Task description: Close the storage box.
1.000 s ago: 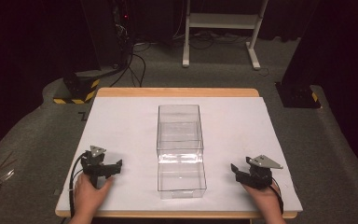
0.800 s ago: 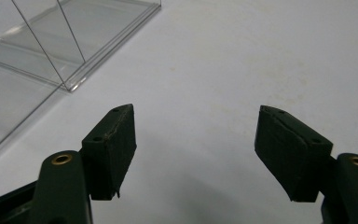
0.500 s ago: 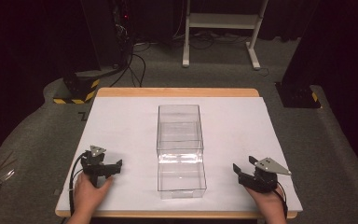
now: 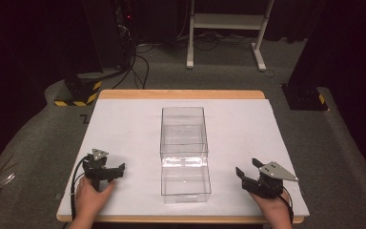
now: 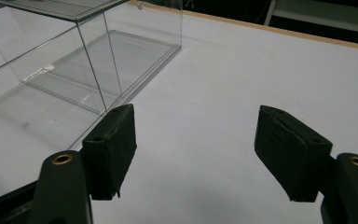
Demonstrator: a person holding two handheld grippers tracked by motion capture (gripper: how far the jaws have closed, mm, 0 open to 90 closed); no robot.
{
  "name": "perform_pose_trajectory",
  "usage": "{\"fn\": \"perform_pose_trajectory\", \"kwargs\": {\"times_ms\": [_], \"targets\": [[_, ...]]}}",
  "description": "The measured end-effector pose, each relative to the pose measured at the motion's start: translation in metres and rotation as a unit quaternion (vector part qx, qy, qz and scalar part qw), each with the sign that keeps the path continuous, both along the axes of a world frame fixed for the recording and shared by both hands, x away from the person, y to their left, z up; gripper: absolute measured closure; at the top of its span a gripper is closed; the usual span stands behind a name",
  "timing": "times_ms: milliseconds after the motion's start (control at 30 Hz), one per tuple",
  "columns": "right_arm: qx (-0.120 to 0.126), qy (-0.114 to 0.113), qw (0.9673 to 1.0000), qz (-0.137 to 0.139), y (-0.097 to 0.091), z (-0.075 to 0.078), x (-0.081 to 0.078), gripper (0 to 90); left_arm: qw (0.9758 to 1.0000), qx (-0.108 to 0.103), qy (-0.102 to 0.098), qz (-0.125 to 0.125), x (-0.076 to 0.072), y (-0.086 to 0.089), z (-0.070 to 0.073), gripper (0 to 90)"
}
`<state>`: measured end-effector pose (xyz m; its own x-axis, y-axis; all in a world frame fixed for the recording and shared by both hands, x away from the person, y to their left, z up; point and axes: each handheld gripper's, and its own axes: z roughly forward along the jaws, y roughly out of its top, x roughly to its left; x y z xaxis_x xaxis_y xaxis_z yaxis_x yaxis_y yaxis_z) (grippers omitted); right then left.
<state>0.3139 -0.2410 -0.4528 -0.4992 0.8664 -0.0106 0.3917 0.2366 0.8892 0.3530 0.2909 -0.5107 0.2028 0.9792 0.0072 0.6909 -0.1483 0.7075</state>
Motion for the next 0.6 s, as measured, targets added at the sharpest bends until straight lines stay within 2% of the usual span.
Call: {"fn": "perform_pose_trajectory", "kwargs": {"times_ms": [200,300,600], "targets": [[-0.003,-0.002,1.0000,0.005,0.0035,-0.0001,-0.0021,29.6,1.0000,0.000,-0.001,0.000,0.0000,0.0000,-0.0001,0.5],[-0.012,-0.002,0.9999,0.011,0.0051,-0.0020,-0.0019,32.6,1.0000,0.000,-0.001,0.000,0.0000,0.0000,-0.0001,0.5],[-0.003,-0.008,0.9996,0.026,0.0078,-0.0006,-0.0017,33.0,1.0000,0.000,0.000,0.000,-0.0001,0.0000,0.0000,0.5]]}}
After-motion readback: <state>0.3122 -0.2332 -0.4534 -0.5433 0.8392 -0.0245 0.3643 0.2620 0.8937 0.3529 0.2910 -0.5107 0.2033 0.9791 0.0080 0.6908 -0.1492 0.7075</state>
